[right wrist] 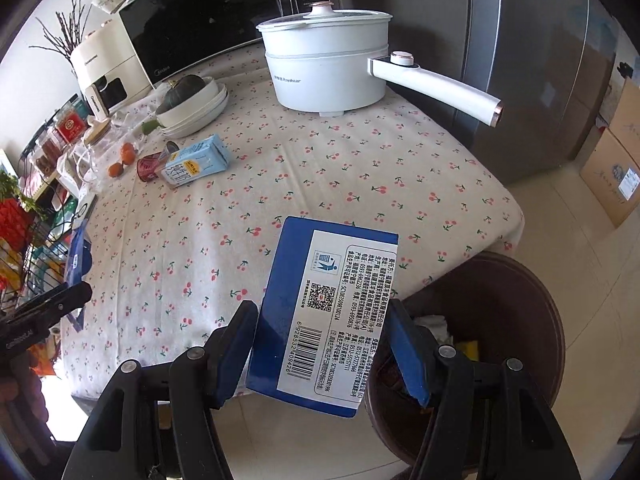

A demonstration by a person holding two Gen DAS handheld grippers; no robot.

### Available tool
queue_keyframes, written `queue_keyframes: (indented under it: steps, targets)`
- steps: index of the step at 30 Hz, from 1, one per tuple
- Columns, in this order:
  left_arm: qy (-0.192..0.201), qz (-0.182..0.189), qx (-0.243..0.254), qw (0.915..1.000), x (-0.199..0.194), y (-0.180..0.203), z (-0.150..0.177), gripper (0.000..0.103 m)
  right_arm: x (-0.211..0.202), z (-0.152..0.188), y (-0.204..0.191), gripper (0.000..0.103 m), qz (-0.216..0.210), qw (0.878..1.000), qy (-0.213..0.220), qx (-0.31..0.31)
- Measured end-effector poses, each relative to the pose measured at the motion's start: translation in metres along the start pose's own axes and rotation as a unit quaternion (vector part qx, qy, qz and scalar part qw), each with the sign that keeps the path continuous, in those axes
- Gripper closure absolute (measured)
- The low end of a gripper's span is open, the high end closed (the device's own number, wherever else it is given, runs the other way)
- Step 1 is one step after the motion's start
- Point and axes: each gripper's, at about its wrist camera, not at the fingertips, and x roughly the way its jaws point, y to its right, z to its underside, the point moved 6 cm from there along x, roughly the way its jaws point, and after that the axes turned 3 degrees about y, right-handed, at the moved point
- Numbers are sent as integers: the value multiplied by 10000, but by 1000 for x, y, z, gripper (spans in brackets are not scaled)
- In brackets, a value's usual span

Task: Collect trash
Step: 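Carry both blue boxes over the bin and open the grippers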

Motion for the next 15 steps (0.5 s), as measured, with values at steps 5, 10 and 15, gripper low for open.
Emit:
queue_keyframes:
  steps: [5,10,15]
  targets:
    - [-56,177,190,9996,10,30,1,32,-16,10,27,36,-28,9999,73,144]
    - [-180,346,486,9981,26,67,7,32,-21,24,62,36,115,9995,6,289]
    - [-316,513,796,9950,40,102,18,32,-25,41,101,36,271,9982,-80,523]
